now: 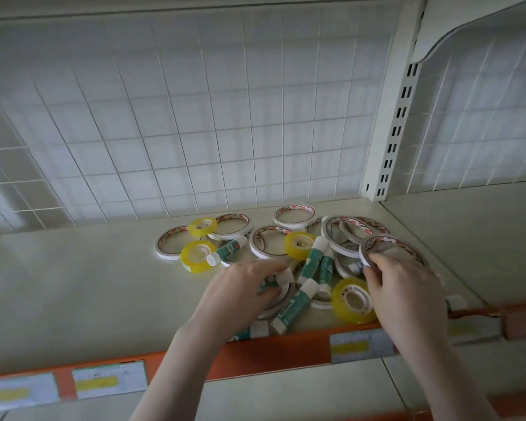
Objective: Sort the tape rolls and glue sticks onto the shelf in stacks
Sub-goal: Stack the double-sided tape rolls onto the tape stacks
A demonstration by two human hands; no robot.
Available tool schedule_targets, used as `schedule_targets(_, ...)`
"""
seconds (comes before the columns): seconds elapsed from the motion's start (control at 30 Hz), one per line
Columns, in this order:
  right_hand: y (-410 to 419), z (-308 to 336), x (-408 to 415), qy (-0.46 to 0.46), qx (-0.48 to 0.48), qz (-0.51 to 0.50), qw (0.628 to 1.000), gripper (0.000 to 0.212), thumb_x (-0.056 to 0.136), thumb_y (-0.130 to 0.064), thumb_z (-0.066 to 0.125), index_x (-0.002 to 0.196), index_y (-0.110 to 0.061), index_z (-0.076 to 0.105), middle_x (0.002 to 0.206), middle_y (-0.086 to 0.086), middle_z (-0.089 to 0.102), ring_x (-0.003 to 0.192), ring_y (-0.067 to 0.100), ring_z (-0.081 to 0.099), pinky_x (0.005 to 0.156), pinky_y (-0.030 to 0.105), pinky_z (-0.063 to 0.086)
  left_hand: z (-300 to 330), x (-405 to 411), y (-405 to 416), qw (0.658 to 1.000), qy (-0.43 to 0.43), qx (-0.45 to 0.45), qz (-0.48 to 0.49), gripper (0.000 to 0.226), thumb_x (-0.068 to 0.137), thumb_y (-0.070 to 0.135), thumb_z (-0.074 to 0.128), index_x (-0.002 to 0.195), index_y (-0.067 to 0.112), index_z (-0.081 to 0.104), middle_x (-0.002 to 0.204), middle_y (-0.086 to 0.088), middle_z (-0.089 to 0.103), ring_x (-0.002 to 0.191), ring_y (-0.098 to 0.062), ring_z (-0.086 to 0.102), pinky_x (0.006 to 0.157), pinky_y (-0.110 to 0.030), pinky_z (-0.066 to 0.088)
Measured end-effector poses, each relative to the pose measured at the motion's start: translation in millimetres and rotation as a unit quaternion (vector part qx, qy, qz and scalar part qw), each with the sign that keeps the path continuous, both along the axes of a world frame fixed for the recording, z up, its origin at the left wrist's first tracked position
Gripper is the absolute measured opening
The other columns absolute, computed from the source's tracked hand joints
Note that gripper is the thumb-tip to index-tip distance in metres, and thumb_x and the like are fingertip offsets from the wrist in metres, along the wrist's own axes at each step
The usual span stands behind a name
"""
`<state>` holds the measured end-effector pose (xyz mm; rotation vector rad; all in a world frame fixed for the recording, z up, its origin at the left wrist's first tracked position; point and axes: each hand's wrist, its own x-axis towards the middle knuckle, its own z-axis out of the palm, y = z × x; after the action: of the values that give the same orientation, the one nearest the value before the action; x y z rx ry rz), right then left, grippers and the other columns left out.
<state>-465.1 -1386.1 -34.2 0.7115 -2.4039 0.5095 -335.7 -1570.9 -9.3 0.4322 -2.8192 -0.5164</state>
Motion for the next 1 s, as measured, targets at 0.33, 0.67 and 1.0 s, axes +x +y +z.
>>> schedule_targets(0.33,3,-3,-5,0.006,-0.023,0.010,1.000,0.008,0.072,-0.005,0.073,0.072,-0.008,0.066,0.058,0.004,0.059,0.051,0.025,0.055,0.055,0.027,0.036,3,-7,4,0.998,0.046,-0.025,-0.041,0.035,0.084,0.024,0.059,0.115,0.040,0.060,0.114,0.016,0.062,0.099,-0.009,0.058,0.075,-0.026,0.046)
schedule_targets(0.67,6,4,-6,0.071,-0.083,0.042,0.993,0.013,0.071,-0.001,0.075,0.082,-0.005,0.071,0.066,0.008,0.065,0.060,0.030,0.060,0.062,0.036,0.045,11,0,-4,0.981,0.193,0.005,0.011,0.034,0.068,0.040,0.059,0.100,0.037,0.049,0.076,0.013,0.065,0.072,-0.008,0.062,0.064,-0.035,0.053)
schedule_targets(1.0,-29,7,21,0.077,-0.076,0.159,0.981,0.021,0.067,-0.004,0.079,0.086,-0.008,0.073,0.076,0.005,0.069,0.070,0.028,0.064,0.072,0.035,0.046,22,42,-13,0.958,0.260,0.087,0.088,0.016,0.071,0.020,0.075,0.086,0.022,0.070,0.081,0.021,0.065,0.067,0.003,0.062,0.064,-0.008,0.046)
